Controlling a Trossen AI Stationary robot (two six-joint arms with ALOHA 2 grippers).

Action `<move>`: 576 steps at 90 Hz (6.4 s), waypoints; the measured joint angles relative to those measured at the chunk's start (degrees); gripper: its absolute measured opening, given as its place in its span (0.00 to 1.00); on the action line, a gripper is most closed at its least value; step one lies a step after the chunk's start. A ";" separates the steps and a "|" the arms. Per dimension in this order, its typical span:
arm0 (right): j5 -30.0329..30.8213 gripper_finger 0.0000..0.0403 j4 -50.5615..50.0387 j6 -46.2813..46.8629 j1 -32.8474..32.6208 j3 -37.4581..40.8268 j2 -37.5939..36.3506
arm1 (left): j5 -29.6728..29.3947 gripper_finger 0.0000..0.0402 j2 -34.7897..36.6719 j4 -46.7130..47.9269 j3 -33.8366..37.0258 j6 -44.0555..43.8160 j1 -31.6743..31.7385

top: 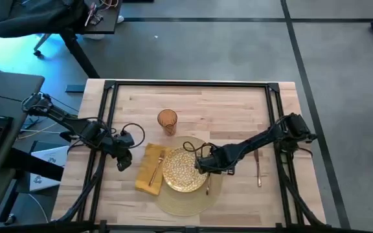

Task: Set table place
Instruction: Put the brown spoon on the yellow tablemat to the right of the yellow plate, then put the brown table knife on the yellow tablemat to the right of the brown spoon

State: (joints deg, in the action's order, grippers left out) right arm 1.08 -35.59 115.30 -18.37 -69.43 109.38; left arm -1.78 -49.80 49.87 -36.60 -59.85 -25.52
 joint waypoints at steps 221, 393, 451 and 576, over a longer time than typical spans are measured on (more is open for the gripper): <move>11.84 0.44 -30.43 12.85 -37.24 12.76 -7.03 | 2.11 0.00 0.00 -6.98 0.00 -21.04 -0.02; 33.30 0.02 -8.32 -7.94 -46.45 21.44 -32.19 | 6.19 0.00 -0.22 -7.78 0.00 -25.60 0.00; 20.48 0.07 -30.74 10.63 -48.33 18.82 -15.12 | 4.50 0.00 -0.22 -7.81 -0.02 -26.96 0.00; 42.83 0.31 -6.15 2.31 -43.12 27.54 -1.32 | 2.80 0.00 -0.24 -7.78 -0.02 -25.99 -0.02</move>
State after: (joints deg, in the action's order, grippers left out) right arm 43.91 -41.74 117.61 -61.49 -41.89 108.07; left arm 1.02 -50.04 42.10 -36.62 -85.84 -25.54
